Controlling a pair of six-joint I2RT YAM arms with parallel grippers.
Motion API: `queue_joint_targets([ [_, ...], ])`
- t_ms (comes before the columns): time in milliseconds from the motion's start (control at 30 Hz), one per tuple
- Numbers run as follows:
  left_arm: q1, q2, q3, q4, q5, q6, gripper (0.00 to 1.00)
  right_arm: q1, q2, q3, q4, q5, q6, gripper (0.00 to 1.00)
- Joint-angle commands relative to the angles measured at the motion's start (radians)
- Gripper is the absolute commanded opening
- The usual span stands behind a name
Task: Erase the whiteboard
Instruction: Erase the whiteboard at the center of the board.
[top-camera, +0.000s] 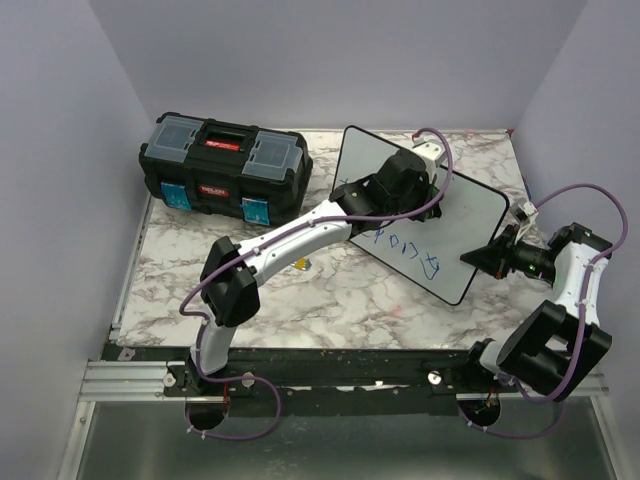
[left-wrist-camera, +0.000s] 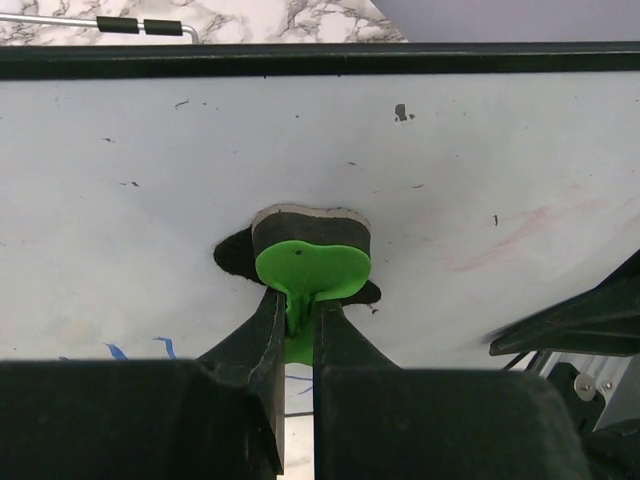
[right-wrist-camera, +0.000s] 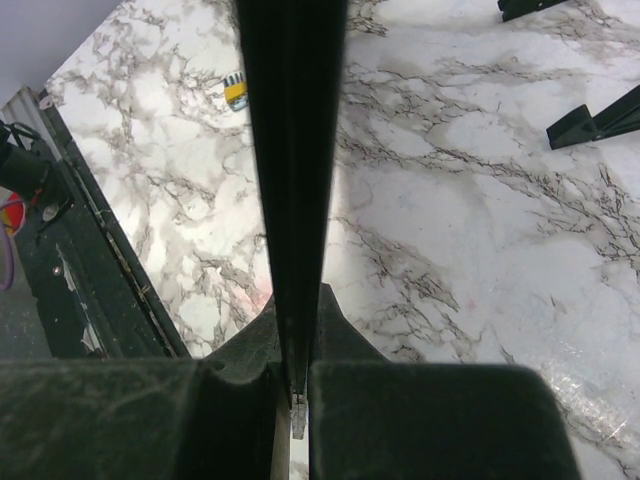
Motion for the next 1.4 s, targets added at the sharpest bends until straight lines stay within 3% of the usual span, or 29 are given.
queue_joint_targets([
  [0,-0.056,-0.003,-0.069,0.069,-0.032,-0.029,0.0,0.023,-0.031,0.006,-0.034,-0.039,-0.083,0.01],
  [333,-0.124,0.02,-0.046,0.065,-0.054,-0.017,0.0,0.022,-0.034,0.003,-0.035,-0.039,-0.084,0.01],
  [667,0.016,0.048,0.152,-0.028,-0.07,0.056,0.0,0.022,-0.04,0.004,-0.034,-0.037,-0.083,0.01],
  [967,0.033,0.032,0.072,-0.003,-0.037,0.028,0.0,0.023,-0.036,0.004,-0.034,-0.037,-0.083,0.01],
  [1367,-0.118,0.052,-0.036,0.044,-0.01,0.007,0.0,0.022,-0.034,0.003,-0.034,-0.037,-0.084,0.01],
])
